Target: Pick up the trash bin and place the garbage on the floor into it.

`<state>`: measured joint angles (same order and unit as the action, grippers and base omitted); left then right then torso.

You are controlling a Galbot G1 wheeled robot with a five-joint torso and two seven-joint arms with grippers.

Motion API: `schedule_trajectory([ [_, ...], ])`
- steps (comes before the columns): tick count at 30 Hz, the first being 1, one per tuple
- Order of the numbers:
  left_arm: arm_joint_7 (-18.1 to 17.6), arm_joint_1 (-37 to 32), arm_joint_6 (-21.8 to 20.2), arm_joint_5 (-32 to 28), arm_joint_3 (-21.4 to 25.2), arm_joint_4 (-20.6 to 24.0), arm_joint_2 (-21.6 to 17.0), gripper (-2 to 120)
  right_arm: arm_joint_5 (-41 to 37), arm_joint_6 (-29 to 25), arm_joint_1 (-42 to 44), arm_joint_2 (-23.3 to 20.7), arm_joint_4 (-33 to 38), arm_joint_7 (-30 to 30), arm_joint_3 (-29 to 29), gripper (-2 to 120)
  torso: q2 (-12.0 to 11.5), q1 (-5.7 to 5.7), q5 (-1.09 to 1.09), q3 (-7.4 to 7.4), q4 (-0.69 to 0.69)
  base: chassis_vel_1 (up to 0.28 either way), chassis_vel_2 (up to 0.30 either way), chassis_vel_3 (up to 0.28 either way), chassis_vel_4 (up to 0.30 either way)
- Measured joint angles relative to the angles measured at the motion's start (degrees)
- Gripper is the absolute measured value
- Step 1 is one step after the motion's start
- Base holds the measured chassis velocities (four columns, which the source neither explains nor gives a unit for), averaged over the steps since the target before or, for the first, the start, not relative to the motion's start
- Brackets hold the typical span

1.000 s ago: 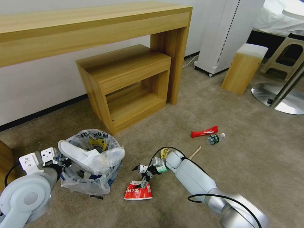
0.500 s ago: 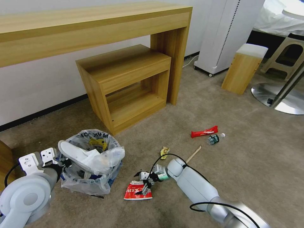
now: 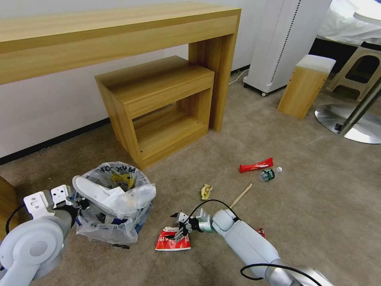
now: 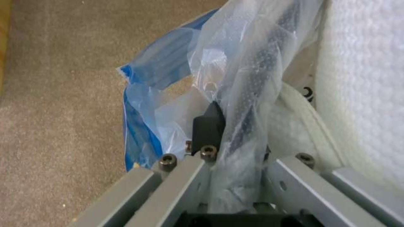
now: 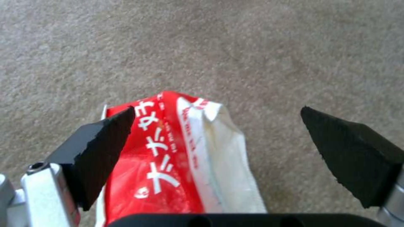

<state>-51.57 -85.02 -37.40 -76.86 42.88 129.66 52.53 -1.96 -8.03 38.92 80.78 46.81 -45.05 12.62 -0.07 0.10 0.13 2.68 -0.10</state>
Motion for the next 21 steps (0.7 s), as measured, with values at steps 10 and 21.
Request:
schedule_trajectory([
  [10, 0.0, -0.1, 0.0, 0.1, 0.0, 0.1, 0.1, 0, 3.3, -0.5, 1.2, 0.0, 0.4, -3.9, 0.2, 76, 0.0, 0.00, 0.00, 0.00, 0.00, 0.000, 0.000, 0.000, 0.000],
  [21, 0.0, -0.2, 0.0, 0.1, 0.1, 0.3, 0.2, 0, 11.5, -1.7, 1.9, -0.6, 1.1, -7.5, -0.3, 68, 0.0, 0.00, 0.01, 0.00, 0.01, 0.000, 0.000, 0.000, 0.000],
])
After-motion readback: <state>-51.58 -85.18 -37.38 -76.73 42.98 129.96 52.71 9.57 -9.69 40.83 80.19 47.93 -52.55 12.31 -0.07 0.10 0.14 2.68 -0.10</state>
